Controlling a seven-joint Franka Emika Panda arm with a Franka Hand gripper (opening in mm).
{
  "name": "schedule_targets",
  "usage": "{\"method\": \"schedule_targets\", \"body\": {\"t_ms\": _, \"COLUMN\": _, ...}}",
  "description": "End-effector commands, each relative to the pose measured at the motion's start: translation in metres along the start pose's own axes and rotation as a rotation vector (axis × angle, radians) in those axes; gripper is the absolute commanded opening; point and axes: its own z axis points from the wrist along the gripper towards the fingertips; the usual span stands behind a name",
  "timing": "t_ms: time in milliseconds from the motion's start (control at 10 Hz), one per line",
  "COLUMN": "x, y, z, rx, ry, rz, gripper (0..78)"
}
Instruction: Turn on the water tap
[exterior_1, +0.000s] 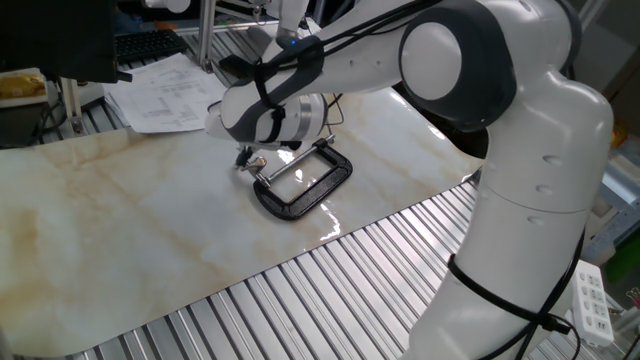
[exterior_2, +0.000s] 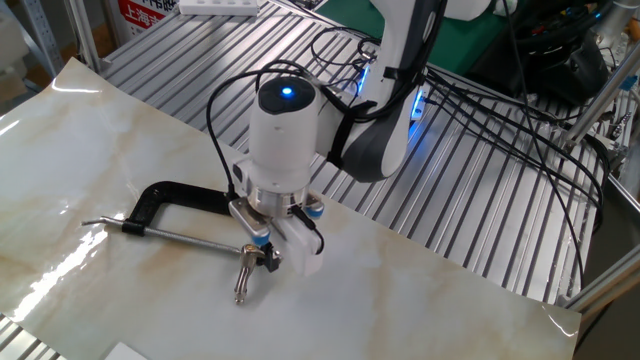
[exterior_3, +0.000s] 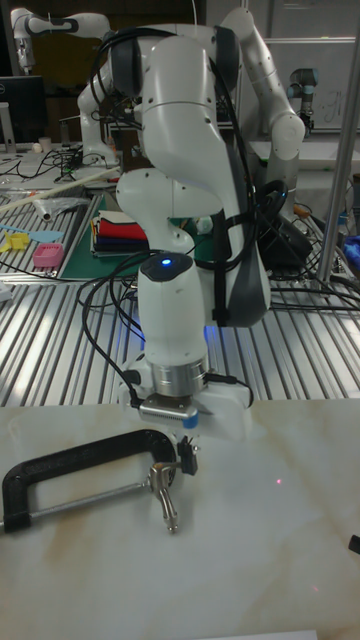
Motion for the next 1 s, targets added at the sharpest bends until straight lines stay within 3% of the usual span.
{"method": "schedule_targets", "body": {"t_ms": 100, "x": 0.003, "y": -0.003, "z": -0.001, "rx": -0.003, "ry": -0.005, "rz": -0.003, "gripper": 0.0}}
{"method": "schedule_targets", "body": {"t_ms": 600, "x": 0.008, "y": -0.008, "z": -0.002, "rx": 0.006, "ry": -0.007, "rz": -0.011, "gripper": 0.0}}
{"method": "schedule_targets", "body": {"t_ms": 1000, "x": 0.008, "y": -0.001, "z": -0.012, "rx": 0.014, "ry": -0.003, "rz": 0.012, "gripper": 0.0}}
